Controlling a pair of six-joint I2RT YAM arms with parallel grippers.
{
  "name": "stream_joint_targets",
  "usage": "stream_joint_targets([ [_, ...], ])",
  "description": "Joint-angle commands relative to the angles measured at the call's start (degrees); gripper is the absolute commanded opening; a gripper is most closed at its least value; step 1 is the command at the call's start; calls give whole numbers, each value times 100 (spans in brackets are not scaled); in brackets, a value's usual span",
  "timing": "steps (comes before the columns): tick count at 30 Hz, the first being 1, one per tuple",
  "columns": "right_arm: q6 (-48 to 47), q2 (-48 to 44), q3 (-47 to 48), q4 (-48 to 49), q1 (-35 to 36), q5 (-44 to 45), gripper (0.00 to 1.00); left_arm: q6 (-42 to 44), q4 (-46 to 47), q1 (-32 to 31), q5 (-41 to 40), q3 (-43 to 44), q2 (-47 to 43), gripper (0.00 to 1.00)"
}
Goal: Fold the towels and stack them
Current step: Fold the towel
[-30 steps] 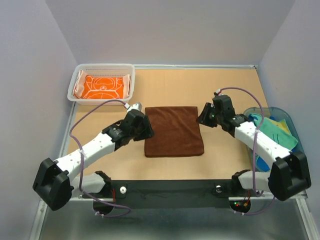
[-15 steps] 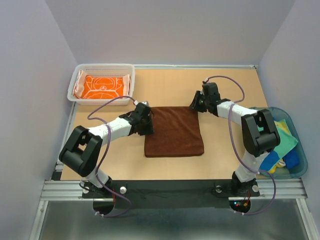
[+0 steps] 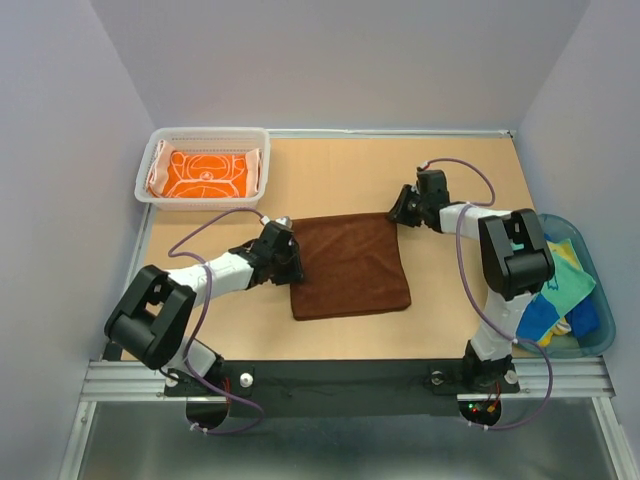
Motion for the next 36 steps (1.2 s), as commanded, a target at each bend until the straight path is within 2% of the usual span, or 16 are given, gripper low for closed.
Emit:
stream_joint_targets([
  [1, -229, -283, -179, 152, -115, 220, 30, 47, -685, -10, -163, -137, -108, 39],
  [5, -536, -503, -162, 135, -116, 256, 32, 118, -905, -10, -251, 100, -248, 45],
  [6, -641, -547, -153, 117, -116, 125, 33, 170, -940, -10, -269, 135, -284, 53],
  [8, -966, -679, -92, 21, -116, 10, 37, 249, -1054, -2, -382, 328, -406, 62],
  [14, -2065, -750, 391, -655, -115, -349, 45, 890, -1485, 25, -1155, 1416, -364, 74],
  [23, -3498, -65, 1332, -1631, -116, -1219, 47, 2568, -1652, 482, -1525, 2455, 461, 78],
  [28, -3858, 383, 1929, -2079, -107, -1546, 47, 2921, -1723, 578, -1544, 2649, 797, 77],
  [36, -4017, 770, 2150, -2230, -10, -1704, 47, 2957, -1573, 605, -1394, 2684, 999, 77],
])
